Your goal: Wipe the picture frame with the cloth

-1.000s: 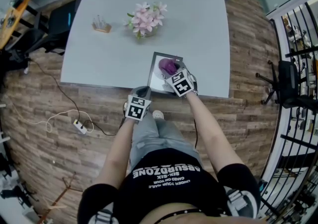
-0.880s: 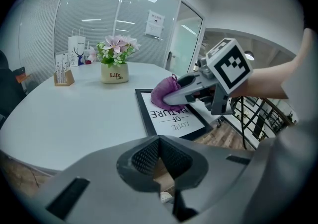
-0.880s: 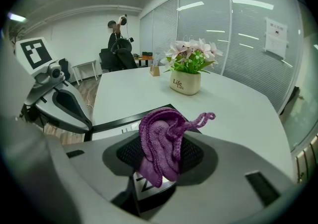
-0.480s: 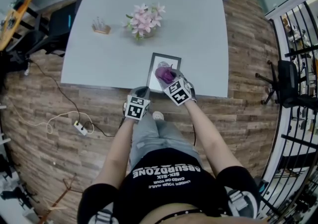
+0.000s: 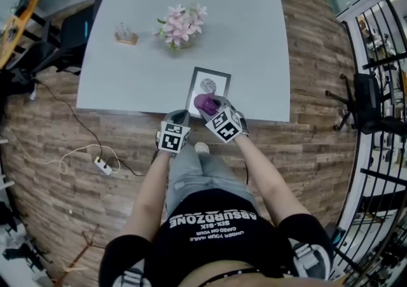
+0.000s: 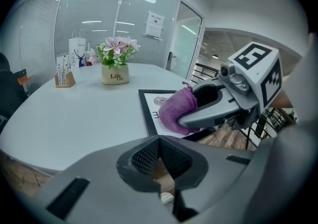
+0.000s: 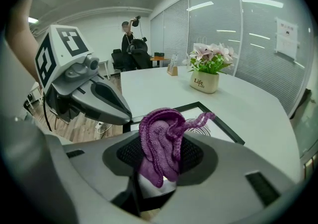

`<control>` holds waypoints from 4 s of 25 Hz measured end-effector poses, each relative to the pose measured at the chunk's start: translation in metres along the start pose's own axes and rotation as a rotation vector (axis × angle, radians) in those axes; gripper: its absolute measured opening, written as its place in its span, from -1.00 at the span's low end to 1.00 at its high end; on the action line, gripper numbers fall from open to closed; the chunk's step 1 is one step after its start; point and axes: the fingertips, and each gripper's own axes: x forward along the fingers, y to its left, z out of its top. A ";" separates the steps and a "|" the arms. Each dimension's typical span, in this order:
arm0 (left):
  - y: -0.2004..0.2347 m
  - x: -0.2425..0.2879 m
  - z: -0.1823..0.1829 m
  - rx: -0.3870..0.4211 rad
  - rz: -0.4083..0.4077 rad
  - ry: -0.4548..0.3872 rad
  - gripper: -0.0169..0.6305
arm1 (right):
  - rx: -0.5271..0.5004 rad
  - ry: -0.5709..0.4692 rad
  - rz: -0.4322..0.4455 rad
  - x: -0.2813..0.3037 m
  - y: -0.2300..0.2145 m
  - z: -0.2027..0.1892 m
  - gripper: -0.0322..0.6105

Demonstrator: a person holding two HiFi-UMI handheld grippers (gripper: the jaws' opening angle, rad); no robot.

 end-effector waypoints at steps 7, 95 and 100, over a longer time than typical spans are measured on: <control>0.000 0.001 0.000 0.004 0.007 0.001 -0.90 | -0.040 -0.016 0.028 -0.003 0.012 -0.002 -0.33; -0.002 0.000 0.000 0.052 -0.032 0.020 -0.90 | 0.149 0.060 -0.248 -0.007 -0.112 -0.020 -0.36; -0.001 0.000 0.000 0.056 -0.029 0.018 -0.90 | 0.146 0.058 -0.244 -0.007 -0.113 -0.019 -0.36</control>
